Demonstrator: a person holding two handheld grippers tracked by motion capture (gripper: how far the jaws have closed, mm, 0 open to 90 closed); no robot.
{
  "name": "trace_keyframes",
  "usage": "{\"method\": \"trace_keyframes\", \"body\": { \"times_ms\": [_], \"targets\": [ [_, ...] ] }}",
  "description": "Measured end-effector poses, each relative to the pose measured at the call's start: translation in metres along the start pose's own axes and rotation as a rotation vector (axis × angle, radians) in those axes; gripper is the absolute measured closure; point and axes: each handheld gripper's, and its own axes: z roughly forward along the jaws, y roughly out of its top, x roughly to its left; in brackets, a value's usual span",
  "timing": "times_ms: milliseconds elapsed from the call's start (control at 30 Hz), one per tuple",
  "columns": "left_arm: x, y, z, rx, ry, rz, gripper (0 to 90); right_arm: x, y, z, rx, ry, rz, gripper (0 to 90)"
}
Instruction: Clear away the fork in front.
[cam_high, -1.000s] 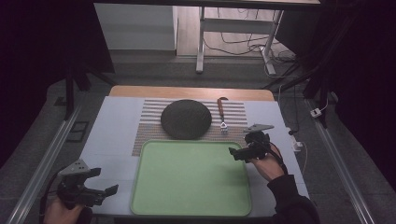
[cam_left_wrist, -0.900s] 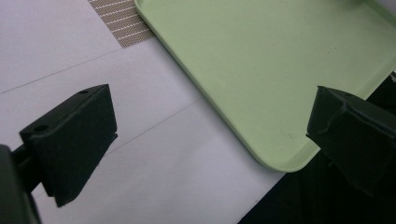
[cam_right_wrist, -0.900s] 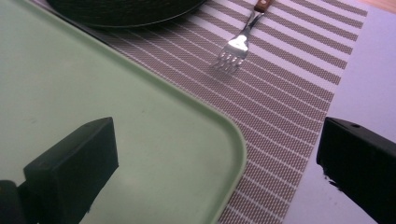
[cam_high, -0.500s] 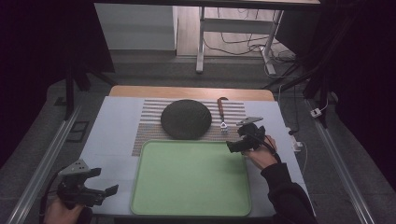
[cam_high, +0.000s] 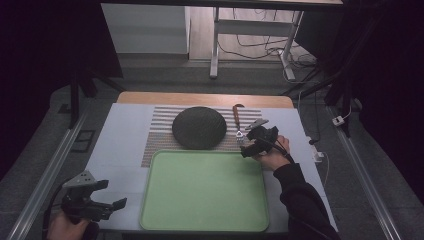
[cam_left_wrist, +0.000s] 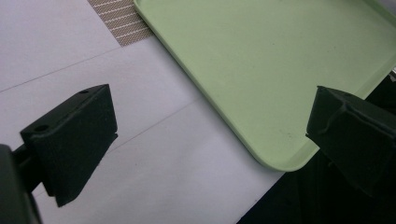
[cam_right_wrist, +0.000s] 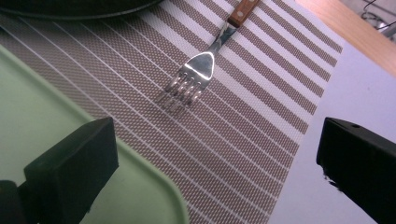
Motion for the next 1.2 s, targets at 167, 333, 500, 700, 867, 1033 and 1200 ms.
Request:
{"method": "trace_keyframes", "body": {
  "times_ms": [167,333,500,700,867,1033,1200],
  "targets": [
    [0.000,0.000,0.000,0.003,-0.001,0.001,1.6,0.008,0.006,0.011,0.027,-0.044,-0.108,4.7],
    [0.000,0.000,0.000,0.002,0.000,0.001,1.7,0.014,0.011,0.017,0.043,-0.088,-0.222,15.4],
    [0.000,0.000,0.000,0.003,-0.001,0.001,1.8,0.022,0.015,0.023,0.063,-0.113,-0.317,26.1],
    [0.000,0.000,0.000,0.003,-0.001,0.004,1.8,0.037,0.016,0.031,0.090,-0.172,-0.469,44.7],
    [0.000,0.000,0.000,0.004,-0.001,0.005,1.9,0.048,0.013,0.037,0.112,-0.176,-0.625,76.2],
    [0.000,0.000,0.000,0.004,-0.001,0.007,1.9,0.053,0.010,0.037,0.107,-0.228,-0.674,89.2],
    [0.000,0.000,0.000,0.003,-0.001,0.008,1.9,0.049,0.013,0.031,0.076,-0.232,-0.661,90.0]
  ]
}}
